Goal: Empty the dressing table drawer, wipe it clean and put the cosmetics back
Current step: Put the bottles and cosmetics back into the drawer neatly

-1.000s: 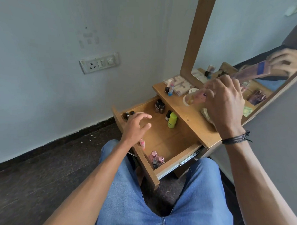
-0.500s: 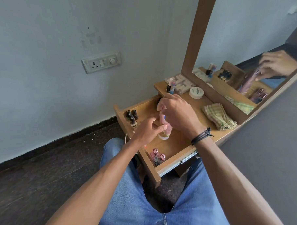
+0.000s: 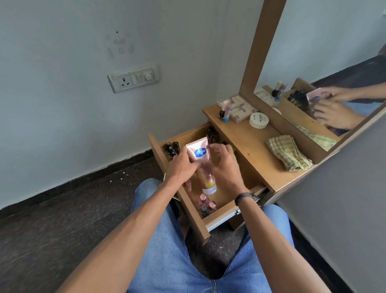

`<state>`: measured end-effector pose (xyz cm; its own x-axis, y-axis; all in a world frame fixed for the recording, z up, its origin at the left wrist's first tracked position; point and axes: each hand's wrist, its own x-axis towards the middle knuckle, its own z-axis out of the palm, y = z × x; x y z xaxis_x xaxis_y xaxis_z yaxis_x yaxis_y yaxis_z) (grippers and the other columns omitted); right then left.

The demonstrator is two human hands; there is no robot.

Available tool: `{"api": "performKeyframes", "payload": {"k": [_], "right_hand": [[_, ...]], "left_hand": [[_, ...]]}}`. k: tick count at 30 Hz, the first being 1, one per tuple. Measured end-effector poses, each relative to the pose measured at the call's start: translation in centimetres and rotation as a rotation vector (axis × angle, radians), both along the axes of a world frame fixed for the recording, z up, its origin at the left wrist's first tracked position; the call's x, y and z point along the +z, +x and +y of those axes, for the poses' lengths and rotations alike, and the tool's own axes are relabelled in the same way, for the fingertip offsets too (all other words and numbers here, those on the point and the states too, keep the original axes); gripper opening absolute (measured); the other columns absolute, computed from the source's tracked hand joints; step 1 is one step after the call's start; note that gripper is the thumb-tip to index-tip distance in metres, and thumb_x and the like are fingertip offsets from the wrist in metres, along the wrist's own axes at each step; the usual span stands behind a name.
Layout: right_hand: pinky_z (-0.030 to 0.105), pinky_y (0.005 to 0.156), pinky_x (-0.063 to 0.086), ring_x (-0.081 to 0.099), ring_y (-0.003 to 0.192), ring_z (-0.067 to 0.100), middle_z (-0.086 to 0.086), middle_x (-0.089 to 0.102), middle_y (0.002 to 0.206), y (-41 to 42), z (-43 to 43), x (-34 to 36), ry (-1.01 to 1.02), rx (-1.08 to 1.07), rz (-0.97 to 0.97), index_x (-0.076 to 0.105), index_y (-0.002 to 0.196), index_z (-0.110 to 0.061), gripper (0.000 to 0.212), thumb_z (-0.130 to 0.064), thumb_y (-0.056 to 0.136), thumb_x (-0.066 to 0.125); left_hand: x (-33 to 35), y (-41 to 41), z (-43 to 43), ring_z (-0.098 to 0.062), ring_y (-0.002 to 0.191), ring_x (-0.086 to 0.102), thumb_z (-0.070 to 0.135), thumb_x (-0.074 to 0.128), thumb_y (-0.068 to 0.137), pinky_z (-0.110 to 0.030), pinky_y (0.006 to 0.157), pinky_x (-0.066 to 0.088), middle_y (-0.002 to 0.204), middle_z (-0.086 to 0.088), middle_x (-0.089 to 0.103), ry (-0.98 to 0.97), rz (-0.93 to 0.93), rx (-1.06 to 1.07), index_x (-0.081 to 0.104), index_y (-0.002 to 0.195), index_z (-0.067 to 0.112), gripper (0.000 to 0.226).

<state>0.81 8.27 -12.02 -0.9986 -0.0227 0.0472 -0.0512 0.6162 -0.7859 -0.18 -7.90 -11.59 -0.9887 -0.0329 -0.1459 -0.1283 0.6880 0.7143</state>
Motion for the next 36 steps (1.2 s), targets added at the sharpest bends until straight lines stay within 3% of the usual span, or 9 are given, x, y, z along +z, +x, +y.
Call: {"api": "performKeyframes", "payload": {"k": [2,7,10,12,14,18,23,29,36], "right_hand": [[0.034,0.091,0.060,0.063,0.106,0.008,-0.003,0.049,0.139,0.8,0.1,-1.4,-0.091,0.066,-0.139,0.043,0.140,-0.029,0.070,-0.031,0.083,0.084],[0.033,0.070,0.064,0.065,0.102,0.017,-0.003,0.048,0.143,1.4,0.2,-3.1,-0.002,0.120,-0.256,0.028,0.144,-0.038,0.087,-0.027,0.080,0.086],[0.038,0.070,0.065,0.067,0.096,0.016,-0.003,0.052,0.140,1.3,0.2,-3.6,0.084,0.093,-0.273,0.029,0.141,-0.039,0.082,-0.034,0.081,0.085],[0.039,0.074,0.064,0.066,0.102,0.018,-0.003,0.055,0.139,1.2,0.4,-4.0,0.156,0.073,-0.292,0.031,0.138,-0.039,0.079,-0.038,0.080,0.084],[0.040,0.077,0.064,0.065,0.106,0.020,-0.001,0.057,0.136,1.1,0.6,-4.3,0.200,0.053,-0.323,0.034,0.138,-0.037,0.078,-0.039,0.079,0.085],[0.039,0.081,0.062,0.064,0.104,0.020,0.000,0.060,0.128,1.2,0.4,-4.6,0.281,0.057,-0.319,0.040,0.140,-0.029,0.075,-0.040,0.080,0.084],[0.034,0.086,0.055,0.061,0.106,0.021,0.004,0.060,0.125,1.6,0.2,-4.6,0.362,0.083,-0.276,0.044,0.142,-0.023,0.077,-0.051,0.080,0.082],[0.035,0.083,0.055,0.062,0.104,0.023,0.003,0.060,0.122,1.7,0.0,-4.7,0.357,0.081,-0.266,0.045,0.140,-0.024,0.074,-0.058,0.083,0.076],[0.037,0.082,0.061,0.065,0.098,0.015,-0.002,0.062,0.120,2.2,0.2,-4.4,0.231,-0.074,-0.072,0.062,0.122,-0.024,0.042,-0.052,0.091,0.069]], "left_hand": [[-0.3,-0.4,0.0,-0.015,0.077,0.072,0.040,0.073,0.088,-0.039,0.067,0.062,0.109,0.003,0.068,0.017,-0.018,0.028,0.033,0.116,0.028,0.050],[-0.8,-1.2,0.5,-0.016,0.071,0.072,0.032,0.073,0.090,-0.024,0.052,0.058,0.124,-0.002,0.064,-0.015,-0.019,0.068,0.025,0.137,0.029,0.068],[-0.9,-1.2,0.4,-0.018,0.069,0.070,0.026,0.069,0.093,-0.035,0.055,0.061,0.109,-0.008,0.070,-0.117,0.016,0.112,0.020,0.143,0.029,0.070],[-0.5,-0.7,0.3,-0.022,0.068,0.066,0.021,0.063,0.097,-0.035,0.051,0.055,0.097,-0.011,0.070,-0.198,0.099,0.147,0.028,0.143,0.024,0.058],[-0.4,0.0,0.0,-0.023,0.070,0.064,0.018,0.059,0.099,-0.025,0.046,0.043,0.096,-0.012,0.071,-0.252,0.196,0.132,0.042,0.134,0.019,0.039],[-2.1,0.8,0.1,-0.014,0.079,0.068,0.018,0.057,0.098,-0.024,0.054,0.054,0.107,-0.002,0.068,-0.394,0.304,-0.088,0.059,0.105,0.017,0.008],[-3.1,0.8,0.2,-0.014,0.098,0.058,0.024,0.059,0.095,-0.032,0.065,0.059,0.111,0.005,0.060,-0.520,0.328,-0.163,0.067,0.107,0.020,0.015],[-3.5,1.0,0.2,-0.017,0.102,0.055,0.026,0.055,0.095,-0.035,0.069,0.058,0.109,0.004,0.065,-0.608,0.333,-0.177,0.071,0.103,0.020,0.019],[-4.0,0.8,-0.1,-0.015,0.104,0.056,0.035,0.051,0.096,-0.032,0.074,0.053,0.110,0.009,0.068,-0.631,0.319,-0.207,0.073,0.105,0.025,0.026]]}}
